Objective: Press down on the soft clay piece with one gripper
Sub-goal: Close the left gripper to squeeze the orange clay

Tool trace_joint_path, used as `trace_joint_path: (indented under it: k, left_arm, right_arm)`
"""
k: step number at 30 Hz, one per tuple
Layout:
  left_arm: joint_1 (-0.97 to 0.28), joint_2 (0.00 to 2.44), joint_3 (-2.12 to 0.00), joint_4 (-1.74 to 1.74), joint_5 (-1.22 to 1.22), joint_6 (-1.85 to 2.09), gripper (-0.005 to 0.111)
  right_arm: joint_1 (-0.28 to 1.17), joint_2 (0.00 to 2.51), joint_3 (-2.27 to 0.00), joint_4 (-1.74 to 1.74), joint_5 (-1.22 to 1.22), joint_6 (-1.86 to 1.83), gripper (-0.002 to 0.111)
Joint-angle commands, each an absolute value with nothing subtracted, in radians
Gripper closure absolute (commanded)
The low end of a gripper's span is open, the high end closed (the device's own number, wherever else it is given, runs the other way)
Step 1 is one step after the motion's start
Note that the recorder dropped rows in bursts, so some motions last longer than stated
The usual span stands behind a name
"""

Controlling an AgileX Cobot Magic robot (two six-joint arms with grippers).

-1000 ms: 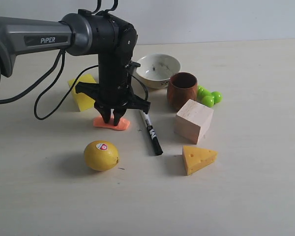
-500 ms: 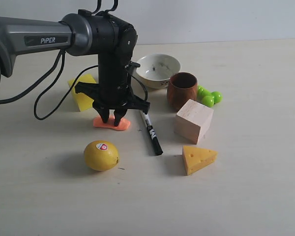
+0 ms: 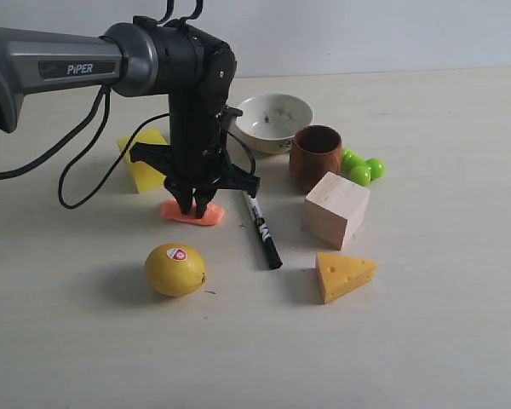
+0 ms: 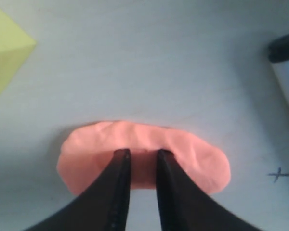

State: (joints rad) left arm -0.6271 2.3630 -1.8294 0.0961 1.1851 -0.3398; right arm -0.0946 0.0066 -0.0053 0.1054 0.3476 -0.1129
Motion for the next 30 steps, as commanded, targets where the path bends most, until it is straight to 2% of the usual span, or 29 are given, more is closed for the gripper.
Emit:
trace_joint_path:
  k: [1, 30]
  left_arm:
    - [-0.628, 2.364, -1.835, 0.096, 1.202, -0.338, 0.087]
    - [-0.628, 2.337, -1.843, 0.098, 1.221, -0.336, 0.087]
  right_arm:
    - [-0.092, 0.000, 0.000, 0.104, 0.334, -0.119, 0.108]
    - [-0.092, 0.000, 0.000, 0.104, 0.334, -0.119, 0.108]
